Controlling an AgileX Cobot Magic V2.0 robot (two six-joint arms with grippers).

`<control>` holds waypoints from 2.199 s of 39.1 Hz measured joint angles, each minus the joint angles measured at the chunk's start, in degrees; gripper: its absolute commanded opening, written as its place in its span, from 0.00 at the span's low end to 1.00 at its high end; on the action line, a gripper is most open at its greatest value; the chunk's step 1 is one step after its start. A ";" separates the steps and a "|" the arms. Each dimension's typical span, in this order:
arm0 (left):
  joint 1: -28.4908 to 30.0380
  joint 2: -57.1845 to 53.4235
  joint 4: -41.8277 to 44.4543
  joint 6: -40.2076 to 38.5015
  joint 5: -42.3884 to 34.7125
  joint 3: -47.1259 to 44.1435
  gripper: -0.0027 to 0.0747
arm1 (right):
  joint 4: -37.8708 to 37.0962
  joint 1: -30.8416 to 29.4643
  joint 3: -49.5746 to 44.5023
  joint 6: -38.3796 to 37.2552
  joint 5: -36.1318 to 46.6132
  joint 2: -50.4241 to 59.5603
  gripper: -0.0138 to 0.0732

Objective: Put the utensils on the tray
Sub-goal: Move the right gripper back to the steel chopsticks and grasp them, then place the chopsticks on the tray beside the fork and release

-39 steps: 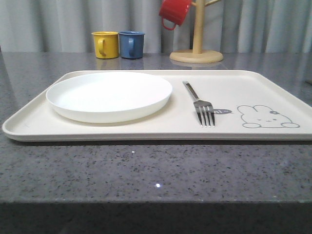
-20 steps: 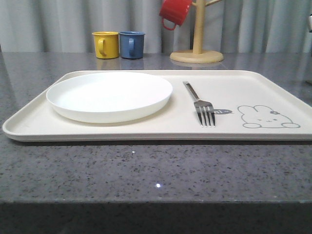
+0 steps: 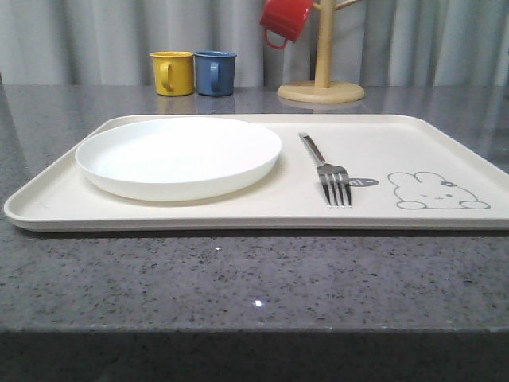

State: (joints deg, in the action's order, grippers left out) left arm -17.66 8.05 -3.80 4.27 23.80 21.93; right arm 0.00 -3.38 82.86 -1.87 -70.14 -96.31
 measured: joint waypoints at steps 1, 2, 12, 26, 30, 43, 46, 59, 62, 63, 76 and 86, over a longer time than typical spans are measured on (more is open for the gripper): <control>0.00 0.00 0.00 0.00 0.00 0.00 0.01 | 0.00 0.31 0.03 -1.03 0.00 1.08 0.09; 0.00 0.00 0.00 0.00 0.00 0.00 0.01 | 0.00 0.86 0.13 -1.98 0.00 2.15 0.09; 0.00 0.00 0.00 0.00 0.00 0.00 0.01 | 4.09 11.16 0.13 -7.11 -0.46 6.16 0.09; 0.00 0.00 0.00 0.00 0.00 0.00 0.01 | 7.32 23.38 0.13 -14.99 -0.27 0.00 0.09; 0.00 0.00 0.00 0.00 0.00 0.00 0.01 | 8.32 23.48 0.13 -16.05 0.66 -2.99 0.09; 0.00 0.00 0.00 0.00 0.00 0.00 0.01 | 8.86 23.48 0.35 -17.99 2.54 -6.04 0.09; 0.00 0.00 0.00 0.00 0.00 0.00 0.01 | 8.86 23.48 0.35 -18.08 2.64 -6.02 0.09; 0.00 0.00 0.00 0.00 0.00 0.00 0.01 | 8.86 23.48 0.35 -18.25 2.87 -6.02 0.50; 0.00 0.00 0.00 0.00 0.00 0.00 0.01 | 8.31 23.53 1.37 -18.25 2.28 -6.17 0.59; 0.00 0.00 0.00 0.00 0.00 0.00 0.01 | 7.81 23.53 2.11 -18.25 1.76 -6.21 0.61; 0.00 0.00 0.00 0.00 0.00 0.00 0.01 | -1.50 20.51 11.72 -8.34 -0.17 -1.26 0.63; 0.00 0.00 0.00 0.00 0.00 0.00 0.01 | -5.40 4.74 9.17 -2.74 -0.63 2.87 0.63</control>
State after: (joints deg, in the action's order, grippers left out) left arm -17.66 8.05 -3.80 4.27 23.80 21.93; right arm -5.40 1.36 92.03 -4.61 -70.77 -93.44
